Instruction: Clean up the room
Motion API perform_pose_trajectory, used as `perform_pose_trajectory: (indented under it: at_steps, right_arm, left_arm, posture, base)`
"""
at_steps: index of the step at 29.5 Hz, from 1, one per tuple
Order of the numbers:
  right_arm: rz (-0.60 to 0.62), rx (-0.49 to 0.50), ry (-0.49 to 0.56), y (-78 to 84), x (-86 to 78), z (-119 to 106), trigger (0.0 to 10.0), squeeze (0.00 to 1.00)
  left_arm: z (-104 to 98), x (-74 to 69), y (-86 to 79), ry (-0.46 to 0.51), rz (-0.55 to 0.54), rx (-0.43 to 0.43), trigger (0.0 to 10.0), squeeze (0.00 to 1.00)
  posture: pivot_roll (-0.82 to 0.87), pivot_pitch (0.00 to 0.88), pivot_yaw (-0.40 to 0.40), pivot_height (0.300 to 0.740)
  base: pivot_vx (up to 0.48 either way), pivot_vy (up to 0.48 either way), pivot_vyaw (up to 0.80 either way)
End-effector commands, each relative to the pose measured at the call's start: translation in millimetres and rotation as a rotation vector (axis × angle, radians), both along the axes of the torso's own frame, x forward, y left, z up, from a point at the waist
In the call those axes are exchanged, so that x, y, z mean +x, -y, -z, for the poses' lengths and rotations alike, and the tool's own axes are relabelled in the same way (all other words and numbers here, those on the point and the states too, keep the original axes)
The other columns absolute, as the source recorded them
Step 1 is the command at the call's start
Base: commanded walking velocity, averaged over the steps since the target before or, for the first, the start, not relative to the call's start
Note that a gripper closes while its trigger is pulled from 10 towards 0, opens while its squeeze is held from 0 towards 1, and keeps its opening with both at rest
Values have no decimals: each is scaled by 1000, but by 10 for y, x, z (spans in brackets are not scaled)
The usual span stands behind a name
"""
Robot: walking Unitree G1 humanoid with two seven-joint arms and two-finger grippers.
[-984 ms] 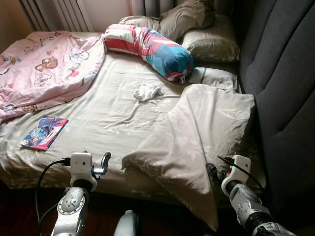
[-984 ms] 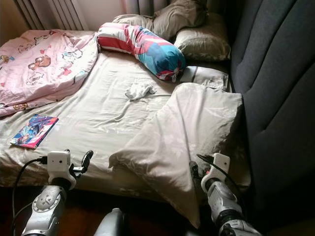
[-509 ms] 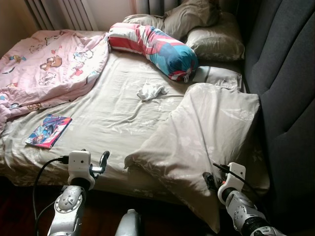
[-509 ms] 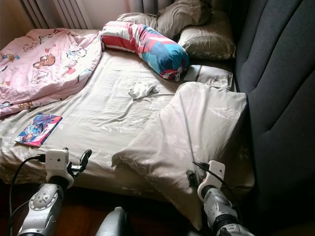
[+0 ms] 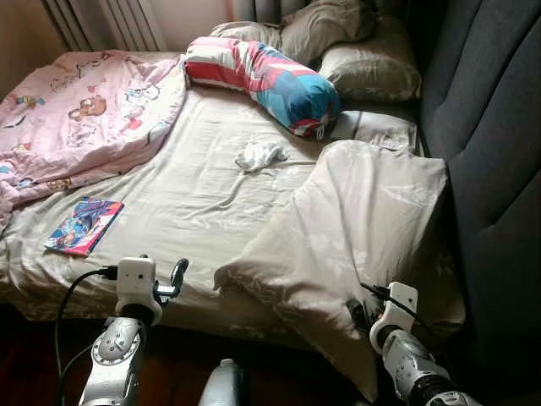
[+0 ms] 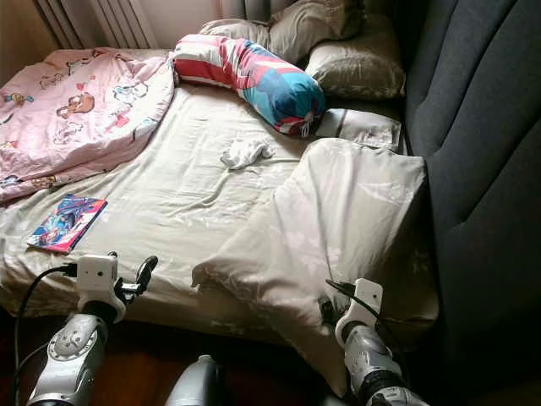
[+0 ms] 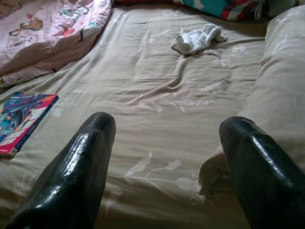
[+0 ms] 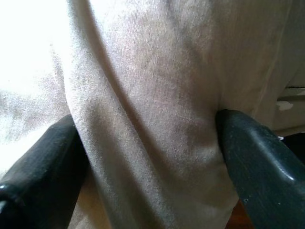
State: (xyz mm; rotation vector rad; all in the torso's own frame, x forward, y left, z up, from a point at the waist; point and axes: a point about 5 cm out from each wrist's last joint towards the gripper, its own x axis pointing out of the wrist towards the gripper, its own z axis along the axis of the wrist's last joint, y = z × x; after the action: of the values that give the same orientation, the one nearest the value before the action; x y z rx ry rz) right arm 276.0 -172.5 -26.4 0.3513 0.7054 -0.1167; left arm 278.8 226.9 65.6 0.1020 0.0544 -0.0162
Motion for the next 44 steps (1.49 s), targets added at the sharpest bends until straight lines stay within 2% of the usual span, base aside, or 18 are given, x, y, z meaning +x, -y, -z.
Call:
perform_pose_trajectory:
  at_steps: [1,21,40,44]
  right_arm:
    - [-25,14,-136,-110,-264,226,0,0]
    - [-31,-1,-137,-107,-286,241,0,0]
    - [-46,-65,-121,-30,-261,216,0,0]
    - [-47,-111,-112,11,-243,199,0,0]
  left_arm:
    - [30,-48,-38,-23,-7,5,10000,0]
    - [51,-51,-37,-36,-15,8,10000,0]
    - [68,-32,-31,-35,-37,0,10000,0]
    - [82,-36,-30,-40,-40,-1,10000,0]
  posture:
    - [96,143,95,653]
    - [96,143,89,653]
    - [91,131,68,653]
    - [86,131,65,653]
  base:
    - [0,0,0]
    - [0,0,0]
    - [0,0,0]
    - [0,0,0]
